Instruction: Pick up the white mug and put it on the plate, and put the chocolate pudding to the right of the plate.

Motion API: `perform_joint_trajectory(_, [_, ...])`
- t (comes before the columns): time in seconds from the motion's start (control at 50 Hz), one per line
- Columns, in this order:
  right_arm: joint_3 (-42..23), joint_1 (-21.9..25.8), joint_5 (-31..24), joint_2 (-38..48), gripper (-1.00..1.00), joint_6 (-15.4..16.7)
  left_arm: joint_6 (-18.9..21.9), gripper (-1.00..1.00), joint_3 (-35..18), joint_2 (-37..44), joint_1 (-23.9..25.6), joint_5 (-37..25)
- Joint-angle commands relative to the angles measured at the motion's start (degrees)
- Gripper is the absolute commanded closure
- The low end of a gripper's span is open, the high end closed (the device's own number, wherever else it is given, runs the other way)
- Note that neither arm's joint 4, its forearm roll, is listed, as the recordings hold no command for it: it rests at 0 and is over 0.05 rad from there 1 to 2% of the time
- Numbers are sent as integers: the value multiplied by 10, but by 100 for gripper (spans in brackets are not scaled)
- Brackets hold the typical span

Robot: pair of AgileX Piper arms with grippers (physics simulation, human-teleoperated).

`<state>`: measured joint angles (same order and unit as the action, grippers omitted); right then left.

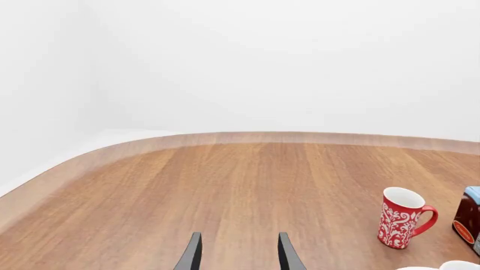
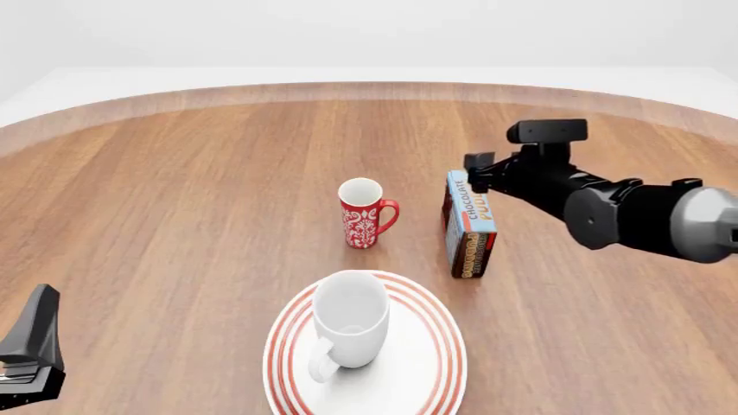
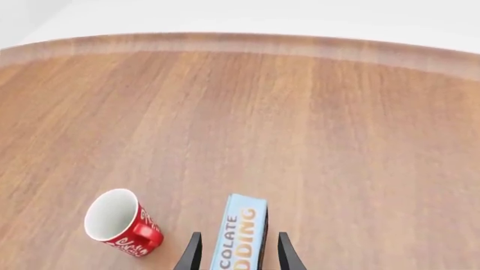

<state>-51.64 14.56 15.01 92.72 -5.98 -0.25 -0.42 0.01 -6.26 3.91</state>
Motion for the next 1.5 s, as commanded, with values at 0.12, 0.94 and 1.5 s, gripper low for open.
perform_joint_trajectory(0.12, [-10,7,-5,19,-100,5,-6,-100,-1,0,2,-2])
perform_joint_trajectory(0.94, [-26,17,-15,62,-100,-7,-5,-100,-1,0,3,-1])
perform_joint_trajectory(1.5, [-19,12,-11,66,-100,-14,-6,-100,0,0,4,-2])
